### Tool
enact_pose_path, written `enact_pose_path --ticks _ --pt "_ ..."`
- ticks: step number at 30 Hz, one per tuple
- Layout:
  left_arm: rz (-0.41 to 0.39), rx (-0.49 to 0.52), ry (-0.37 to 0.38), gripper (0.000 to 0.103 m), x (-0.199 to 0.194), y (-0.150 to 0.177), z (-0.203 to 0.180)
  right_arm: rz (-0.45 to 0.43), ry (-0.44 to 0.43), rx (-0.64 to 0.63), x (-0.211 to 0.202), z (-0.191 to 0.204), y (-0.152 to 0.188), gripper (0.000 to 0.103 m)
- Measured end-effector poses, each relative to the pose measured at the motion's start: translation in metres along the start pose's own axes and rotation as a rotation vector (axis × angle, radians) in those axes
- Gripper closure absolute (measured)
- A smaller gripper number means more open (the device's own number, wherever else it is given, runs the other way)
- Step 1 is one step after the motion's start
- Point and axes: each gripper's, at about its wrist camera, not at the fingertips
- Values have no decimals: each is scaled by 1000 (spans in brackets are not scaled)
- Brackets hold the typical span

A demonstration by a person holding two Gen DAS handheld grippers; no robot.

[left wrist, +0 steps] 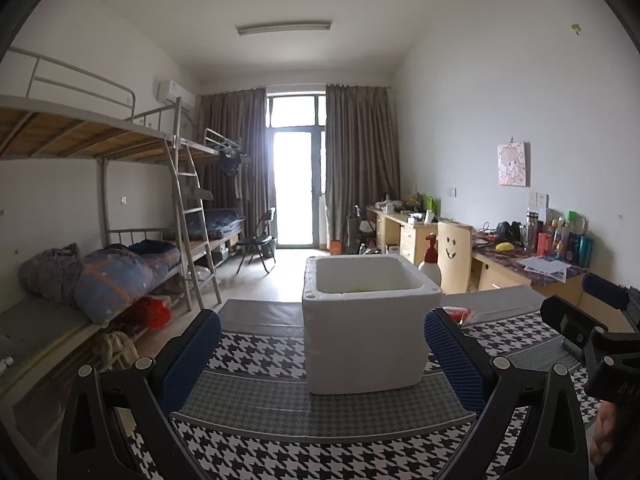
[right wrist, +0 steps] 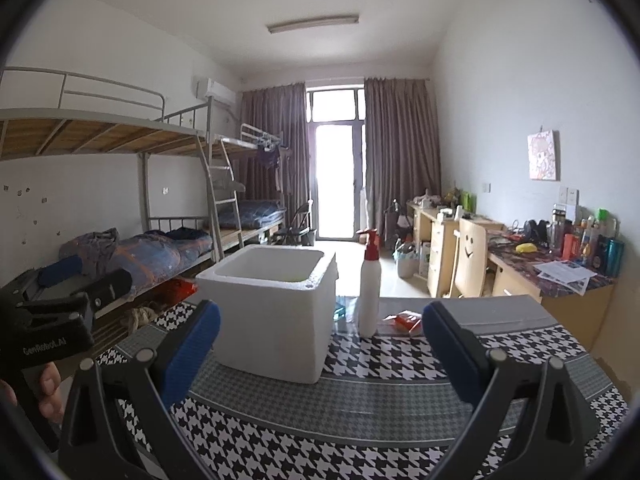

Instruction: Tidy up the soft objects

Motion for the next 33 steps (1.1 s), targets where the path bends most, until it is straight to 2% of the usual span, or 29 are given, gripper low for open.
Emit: enact_pose_path --ticks 14,25,33 --pt "-6 9 -4 1 -1 9 -5 27 7 23 2 -2 11 1" --pt "5 14 15 1 -1 17 -8 17 17 29 -3 -1 19 1" --pt "1 25 2 1 -2 22 -9 10 23 28 -10 1 27 1"
Point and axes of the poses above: each gripper's, at about its wrist camera, not at the fingertips, and x roughly the way its jaws point, z to its left, y to its underside, and after that the axes turned 14 degrees about z, right-handed
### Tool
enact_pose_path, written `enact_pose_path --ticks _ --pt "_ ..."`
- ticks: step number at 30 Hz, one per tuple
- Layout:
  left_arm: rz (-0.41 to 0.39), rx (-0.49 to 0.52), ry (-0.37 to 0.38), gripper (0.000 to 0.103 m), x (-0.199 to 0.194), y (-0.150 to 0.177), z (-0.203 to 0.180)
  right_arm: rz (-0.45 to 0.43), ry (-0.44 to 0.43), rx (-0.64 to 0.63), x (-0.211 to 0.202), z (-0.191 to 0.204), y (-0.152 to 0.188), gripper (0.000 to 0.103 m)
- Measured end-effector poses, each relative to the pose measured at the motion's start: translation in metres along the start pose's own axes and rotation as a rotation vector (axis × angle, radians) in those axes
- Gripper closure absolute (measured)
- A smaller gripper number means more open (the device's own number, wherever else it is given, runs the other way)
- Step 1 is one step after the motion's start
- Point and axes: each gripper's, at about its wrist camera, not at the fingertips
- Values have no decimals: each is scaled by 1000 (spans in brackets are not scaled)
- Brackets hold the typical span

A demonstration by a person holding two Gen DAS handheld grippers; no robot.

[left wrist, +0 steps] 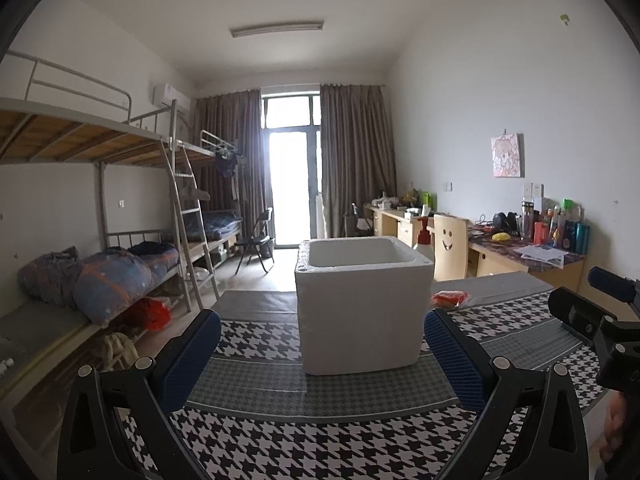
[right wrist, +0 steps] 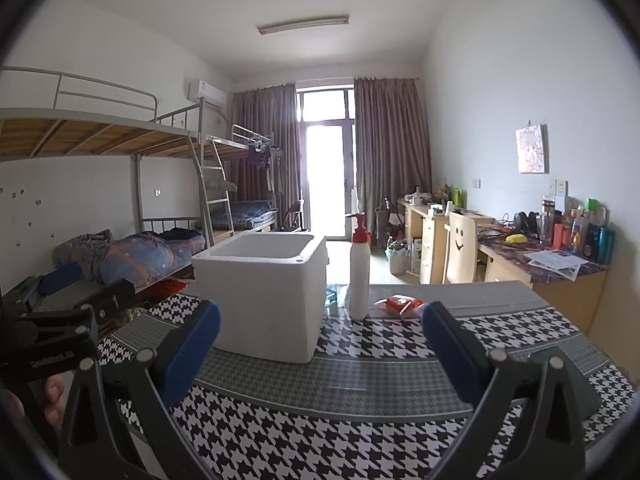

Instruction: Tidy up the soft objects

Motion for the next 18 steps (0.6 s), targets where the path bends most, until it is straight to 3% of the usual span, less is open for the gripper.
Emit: enact_pose_path --ticks 18 --pt "2 12 -1 1 -7 11 -3 3 12 7 -6 -1 14 1"
Point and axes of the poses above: each gripper's, at about its wrist camera, not at the fingertips, and x roughly the way its jaws point, z to its left, y to its underside, and after that the axes turned 14 degrees about z, right-handed
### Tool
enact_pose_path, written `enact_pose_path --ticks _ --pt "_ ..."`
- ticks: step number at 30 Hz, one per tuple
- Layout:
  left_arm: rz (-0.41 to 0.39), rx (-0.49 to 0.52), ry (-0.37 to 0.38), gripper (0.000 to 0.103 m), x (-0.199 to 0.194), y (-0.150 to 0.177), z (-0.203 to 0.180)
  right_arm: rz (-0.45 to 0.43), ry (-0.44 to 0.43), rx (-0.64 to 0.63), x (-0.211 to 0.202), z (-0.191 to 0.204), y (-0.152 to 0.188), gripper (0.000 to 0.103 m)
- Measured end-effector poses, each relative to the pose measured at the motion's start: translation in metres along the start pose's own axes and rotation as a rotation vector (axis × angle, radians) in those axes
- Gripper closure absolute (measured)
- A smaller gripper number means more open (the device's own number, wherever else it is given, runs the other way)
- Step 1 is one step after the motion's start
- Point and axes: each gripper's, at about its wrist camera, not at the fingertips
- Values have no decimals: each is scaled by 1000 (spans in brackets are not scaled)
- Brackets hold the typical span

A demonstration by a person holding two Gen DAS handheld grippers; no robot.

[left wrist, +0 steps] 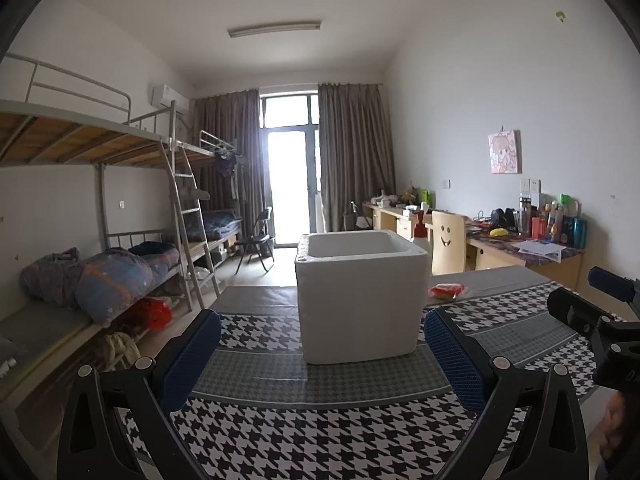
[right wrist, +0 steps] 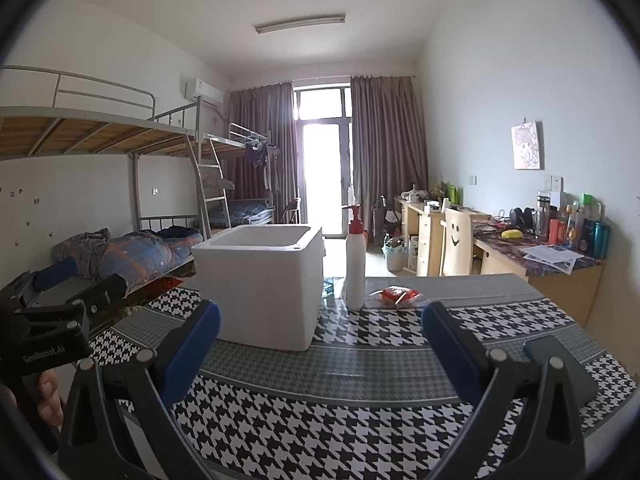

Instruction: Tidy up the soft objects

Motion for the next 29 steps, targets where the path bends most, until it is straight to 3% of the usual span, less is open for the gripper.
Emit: enact_pose_path --ticks 29 --pt "7 5 6 1 -9 13 2 21 3 -6 -5 4 11 1"
Point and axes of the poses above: each gripper's, at about its wrist camera, not at the fingertips, and x roughly the way its jaws point, z to its left, y to its underside, and after that the axes turned 14 degrees about z, right-handed
